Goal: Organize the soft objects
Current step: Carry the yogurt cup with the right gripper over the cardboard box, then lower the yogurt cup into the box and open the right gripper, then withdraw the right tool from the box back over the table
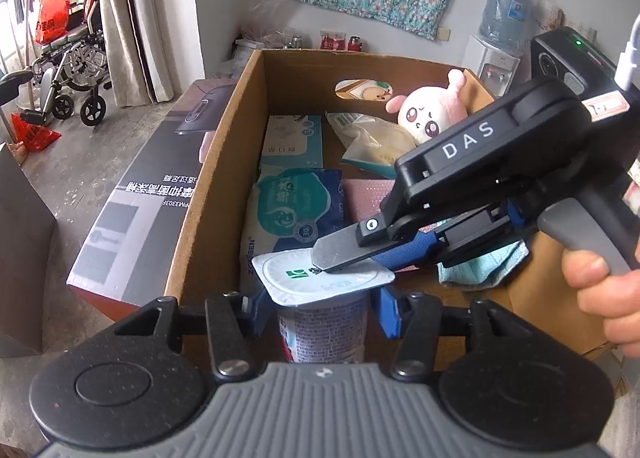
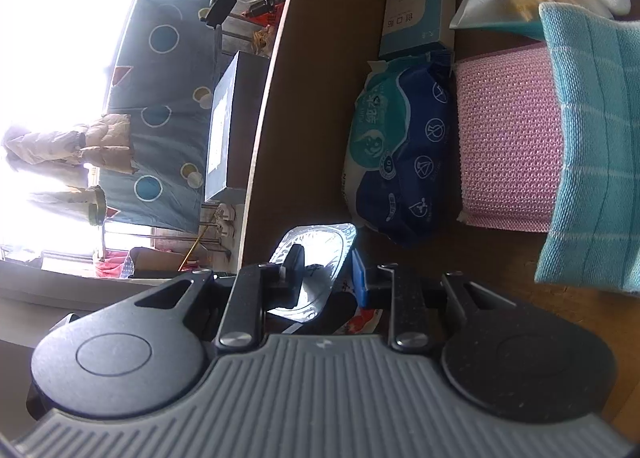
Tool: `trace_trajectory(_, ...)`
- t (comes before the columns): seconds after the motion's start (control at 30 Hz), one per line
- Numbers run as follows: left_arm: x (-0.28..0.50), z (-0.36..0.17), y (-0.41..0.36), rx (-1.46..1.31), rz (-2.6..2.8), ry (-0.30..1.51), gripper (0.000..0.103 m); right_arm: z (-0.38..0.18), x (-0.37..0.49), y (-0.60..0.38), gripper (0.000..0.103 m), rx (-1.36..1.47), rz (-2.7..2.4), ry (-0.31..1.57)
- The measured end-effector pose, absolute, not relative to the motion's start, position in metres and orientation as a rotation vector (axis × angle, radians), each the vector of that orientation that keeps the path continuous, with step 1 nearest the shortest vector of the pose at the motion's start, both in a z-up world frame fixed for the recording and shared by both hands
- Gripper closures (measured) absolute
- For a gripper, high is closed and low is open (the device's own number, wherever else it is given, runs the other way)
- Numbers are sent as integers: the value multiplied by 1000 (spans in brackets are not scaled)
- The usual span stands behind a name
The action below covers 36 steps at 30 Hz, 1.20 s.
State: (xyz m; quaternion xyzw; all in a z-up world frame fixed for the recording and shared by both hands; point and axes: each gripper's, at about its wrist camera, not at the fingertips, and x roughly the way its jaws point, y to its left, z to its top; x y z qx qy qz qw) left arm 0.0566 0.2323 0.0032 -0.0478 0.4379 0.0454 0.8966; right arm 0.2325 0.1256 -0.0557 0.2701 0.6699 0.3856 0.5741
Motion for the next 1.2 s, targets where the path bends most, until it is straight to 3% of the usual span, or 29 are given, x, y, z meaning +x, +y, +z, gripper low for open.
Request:
trace_trajectory(0.3,53,1,229,-90,90,938,23,-84,231,126,78,622,848,1667)
trace_trajectory(0.47,50,7,229,-102,100,923,23,-79,229,124,77,623,850,1647)
trace_trajectory(0.67,41,21,222,-91,101,851,21,-39,226,117,58,508,848,1465)
trace_trajectory(0.9,30,46,190,-53,59,704,17,28,211,60,53,558,910,1223)
trace_trajectory(1.2,43,53,91,6,-158,613,17,88,158,-106,45,476,654,973)
